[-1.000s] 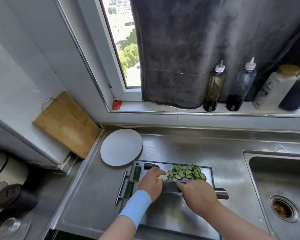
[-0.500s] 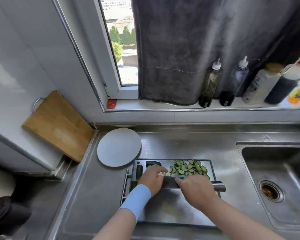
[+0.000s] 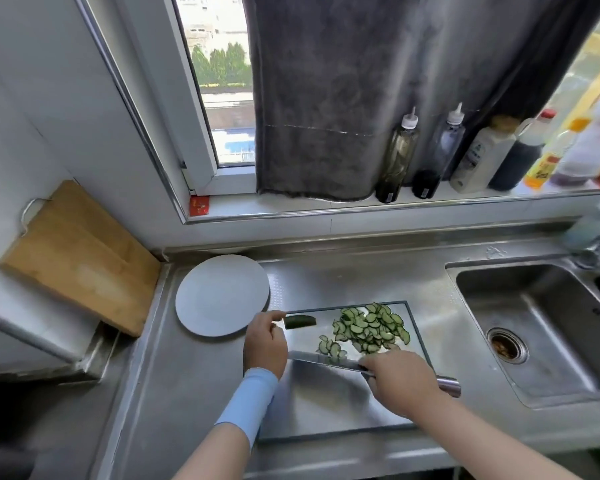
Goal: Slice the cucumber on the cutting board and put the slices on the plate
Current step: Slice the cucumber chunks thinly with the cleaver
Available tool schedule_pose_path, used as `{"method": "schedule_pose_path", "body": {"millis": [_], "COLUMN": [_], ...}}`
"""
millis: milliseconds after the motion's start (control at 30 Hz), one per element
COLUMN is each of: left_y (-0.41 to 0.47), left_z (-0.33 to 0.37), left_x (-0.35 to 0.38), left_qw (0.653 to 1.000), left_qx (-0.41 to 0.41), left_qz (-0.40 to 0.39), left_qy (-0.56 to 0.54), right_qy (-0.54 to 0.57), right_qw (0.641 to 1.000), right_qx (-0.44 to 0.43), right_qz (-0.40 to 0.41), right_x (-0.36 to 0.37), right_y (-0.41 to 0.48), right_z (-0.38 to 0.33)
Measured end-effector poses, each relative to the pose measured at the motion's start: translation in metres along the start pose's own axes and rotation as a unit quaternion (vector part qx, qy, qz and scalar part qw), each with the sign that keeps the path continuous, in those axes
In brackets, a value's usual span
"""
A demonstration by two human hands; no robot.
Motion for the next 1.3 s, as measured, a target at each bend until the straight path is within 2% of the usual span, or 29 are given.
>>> {"method": "schedule_pose_path", "body": {"millis": [33, 100, 200, 333, 400, 500, 633, 800, 900, 1000, 1133, 1300], "left_y": [-0.001, -0.007, -0.023, -0.039, -0.035, -0.018, 0.009, 0.029, 0.029, 0.018, -0.010, -0.041], "left_z": [-0.007, -0.023, -0.043, -0.052, -0.046, -0.036, -0.024, -0.033, -0.031, -0.028, -0.033, -0.037], "left_x": [-0.005, -0.004, 0.011, 0.033, 0.040, 0.052, 0.068, 0.092, 0.095, 0.093, 0.086, 0.074], "left_qw": [1.000, 0.998, 0.993, 0.977, 0.974, 0.972, 0.967, 0.916, 0.909, 0.911, 0.933, 0.947], "left_qx": [-0.010, -0.050, -0.076, -0.041, -0.018, 0.032, 0.065, 0.092, 0.095, 0.068, -0.004, -0.039], "left_qz": [0.026, 0.027, -0.068, -0.180, -0.188, -0.161, -0.127, -0.194, -0.173, -0.169, -0.185, -0.178], "left_qy": [0.001, 0.017, 0.058, 0.107, 0.128, 0.168, 0.210, 0.338, 0.368, 0.369, 0.309, 0.266], "right_qy": [0.043, 0.151, 0.261, 0.273, 0.272, 0.253, 0.238, 0.275, 0.294, 0.302, 0.307, 0.282], "right_qw": [0.999, 0.982, 0.943, 0.934, 0.933, 0.936, 0.941, 0.937, 0.935, 0.936, 0.938, 0.950], "right_qx": [0.031, 0.096, 0.181, 0.208, 0.222, 0.240, 0.234, 0.208, 0.189, 0.173, 0.148, 0.115], "right_qz": [-0.014, -0.053, -0.096, -0.094, -0.080, -0.050, -0.059, -0.059, -0.056, -0.054, -0.061, -0.065], "right_x": [0.005, 0.017, 0.035, 0.050, 0.050, 0.047, 0.046, 0.048, 0.047, 0.042, 0.041, 0.044], "right_y": [-0.003, -0.011, -0.022, -0.022, -0.020, -0.015, -0.007, 0.005, 0.011, 0.021, 0.034, 0.040], "right_z": [0.002, 0.005, 0.004, 0.011, 0.018, 0.032, 0.047, 0.060, 0.061, 0.060, 0.050, 0.033]}}
Point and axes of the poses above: each hand's wrist, its own y-axis towards the middle knuckle, its own x-axis out of the palm, z = x × y, the point moved 4 cm from there along y, towards the middle knuckle, and after that the axes turned 9 degrees about z, right-handed, at the moved point
